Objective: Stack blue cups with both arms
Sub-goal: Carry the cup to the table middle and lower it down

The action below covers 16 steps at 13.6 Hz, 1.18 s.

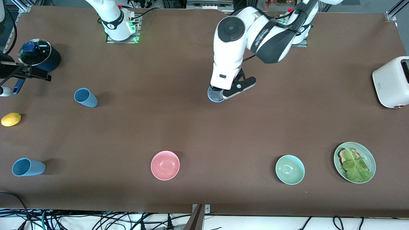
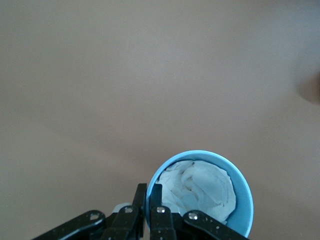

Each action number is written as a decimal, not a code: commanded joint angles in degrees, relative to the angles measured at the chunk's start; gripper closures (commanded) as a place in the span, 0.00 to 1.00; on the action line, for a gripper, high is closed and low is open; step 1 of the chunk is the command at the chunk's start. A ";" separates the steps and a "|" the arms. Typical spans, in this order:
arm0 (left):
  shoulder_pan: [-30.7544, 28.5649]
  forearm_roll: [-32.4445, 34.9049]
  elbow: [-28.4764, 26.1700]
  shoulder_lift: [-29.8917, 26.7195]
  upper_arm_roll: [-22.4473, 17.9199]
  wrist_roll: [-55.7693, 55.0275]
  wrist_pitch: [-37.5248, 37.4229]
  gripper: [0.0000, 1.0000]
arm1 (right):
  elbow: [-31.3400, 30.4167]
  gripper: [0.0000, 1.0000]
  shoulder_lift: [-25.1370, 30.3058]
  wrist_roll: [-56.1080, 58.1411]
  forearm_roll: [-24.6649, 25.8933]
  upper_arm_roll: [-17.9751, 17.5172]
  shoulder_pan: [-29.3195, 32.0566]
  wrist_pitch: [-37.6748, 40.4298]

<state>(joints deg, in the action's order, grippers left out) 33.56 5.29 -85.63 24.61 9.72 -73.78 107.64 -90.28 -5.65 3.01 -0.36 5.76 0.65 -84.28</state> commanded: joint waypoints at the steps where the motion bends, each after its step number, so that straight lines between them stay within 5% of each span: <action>1: 1.68 1.92 3.36 4.39 -1.02 -2.77 2.82 1.00 | 0.19 0.00 0.29 0.95 -0.08 -0.31 0.67 0.61; 16: 5.72 12.73 4.59 15.91 -2.25 -17.28 14.79 1.00 | 0.19 0.00 0.29 0.86 -0.08 -0.31 1.19 0.61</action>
<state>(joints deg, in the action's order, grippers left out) 37.55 15.97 -83.60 39.10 8.60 -88.76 122.53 -90.27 -5.65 3.03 -0.36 5.85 1.16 -84.27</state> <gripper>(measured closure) 0.934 0.000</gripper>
